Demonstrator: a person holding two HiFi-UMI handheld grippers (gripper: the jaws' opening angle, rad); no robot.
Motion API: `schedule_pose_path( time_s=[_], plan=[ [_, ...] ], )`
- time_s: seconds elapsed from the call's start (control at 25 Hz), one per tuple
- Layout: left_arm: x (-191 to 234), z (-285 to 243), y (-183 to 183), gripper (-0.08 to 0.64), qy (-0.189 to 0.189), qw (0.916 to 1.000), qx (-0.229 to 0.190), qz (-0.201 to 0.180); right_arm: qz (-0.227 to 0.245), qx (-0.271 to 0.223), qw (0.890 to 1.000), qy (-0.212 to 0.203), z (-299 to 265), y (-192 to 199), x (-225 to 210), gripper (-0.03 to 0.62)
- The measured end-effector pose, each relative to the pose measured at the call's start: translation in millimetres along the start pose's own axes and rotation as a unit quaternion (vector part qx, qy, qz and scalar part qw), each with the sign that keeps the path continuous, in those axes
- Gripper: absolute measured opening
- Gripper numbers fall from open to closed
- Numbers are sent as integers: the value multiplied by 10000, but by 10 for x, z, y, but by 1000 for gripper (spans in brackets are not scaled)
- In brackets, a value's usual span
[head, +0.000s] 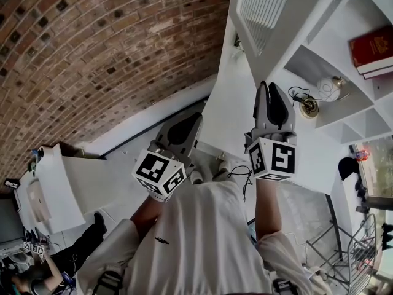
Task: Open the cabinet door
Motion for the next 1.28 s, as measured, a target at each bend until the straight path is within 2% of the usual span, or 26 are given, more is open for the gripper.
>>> schedule_pose_path(
  time_s=[0.36, 0.84, 1.28],
  plan=[
    [156, 264, -60, 9, -281, 9996, -100, -5, -59, -19, 9996, -260, -48, 22, 363, 69],
    [369, 513, -168, 9, -572, 9982, -176, -66, -203, 16, 9964, -826, -220, 105, 900, 69],
    [505, 657, -205, 9, -837, 9960, -293, -88, -340, 17, 9927, -1154, -351, 170, 1179, 67]
  ],
)
Point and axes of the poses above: the fingertips, and each gripper's own axes: z backward along the fingers, x to its left, y out of its underside, the point moved 1 cm from there along z, backward along the fingers, and after that the axes turned 12 degrees about -x, right-handed, at the moved point
